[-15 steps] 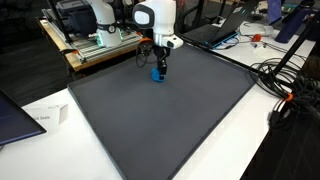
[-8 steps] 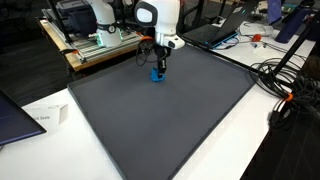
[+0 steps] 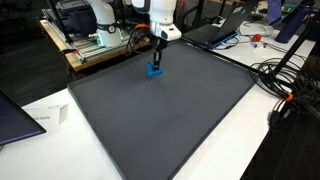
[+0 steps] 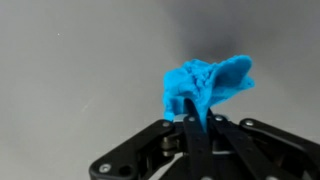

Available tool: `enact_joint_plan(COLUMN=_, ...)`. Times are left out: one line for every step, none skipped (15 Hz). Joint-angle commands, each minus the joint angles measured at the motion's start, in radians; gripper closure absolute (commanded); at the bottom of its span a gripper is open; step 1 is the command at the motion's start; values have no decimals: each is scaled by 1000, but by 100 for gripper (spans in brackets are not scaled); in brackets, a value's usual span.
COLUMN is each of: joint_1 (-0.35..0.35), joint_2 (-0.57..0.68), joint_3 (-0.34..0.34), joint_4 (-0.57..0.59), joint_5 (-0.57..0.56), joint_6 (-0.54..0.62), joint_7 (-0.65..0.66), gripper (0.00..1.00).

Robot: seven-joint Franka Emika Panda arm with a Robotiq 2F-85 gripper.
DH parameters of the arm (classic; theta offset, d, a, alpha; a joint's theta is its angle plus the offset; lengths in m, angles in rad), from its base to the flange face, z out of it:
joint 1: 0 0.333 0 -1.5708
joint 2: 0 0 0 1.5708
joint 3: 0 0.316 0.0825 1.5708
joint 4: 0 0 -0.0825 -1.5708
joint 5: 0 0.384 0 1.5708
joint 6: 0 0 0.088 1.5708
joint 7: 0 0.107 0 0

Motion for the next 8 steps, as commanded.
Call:
enact_joint_plan(joint_1=-42, joint_2=-113, joint_3=36, joint_4=3, joint_5=208, joint_6=-118, joint_7=-93, gripper=98)
enact_joint_plan(joint_1=-32, joint_2=-138, joint_3=23, joint_4=6, joint_5=239, joint_6=-132, joint_7=-66, gripper=99)
enact_joint_plan(joint_1=-28, joint_2=-160, joint_3=17, joint_4=10, joint_5=279, joint_6=-142, joint_7=-55, gripper=99)
enact_joint_plan(joint_1=-23, joint_2=-185, joint_3=9, joint_4=15, joint_5=314, joint_6=-159, joint_7=-43, gripper=99)
enact_joint_plan(joint_1=-17, joint_2=-208, joint_3=-1, joint_4=17, joint_5=330, joint_6=-168, joint_7=-21, gripper=99)
enact_joint_plan(joint_1=-12, joint_2=-236, joint_3=-9, joint_4=18, joint_5=342, joint_6=-179, joint_7=-1, gripper=99)
enact_joint_plan(joint_1=-5, joint_2=-258, joint_3=-20, joint_4=23, joint_5=322, joint_6=-197, joint_7=47, gripper=99)
enact_joint_plan(joint_1=-1, joint_2=-280, joint_3=-27, joint_4=25, joint_5=316, joint_6=-207, joint_7=78, gripper=99)
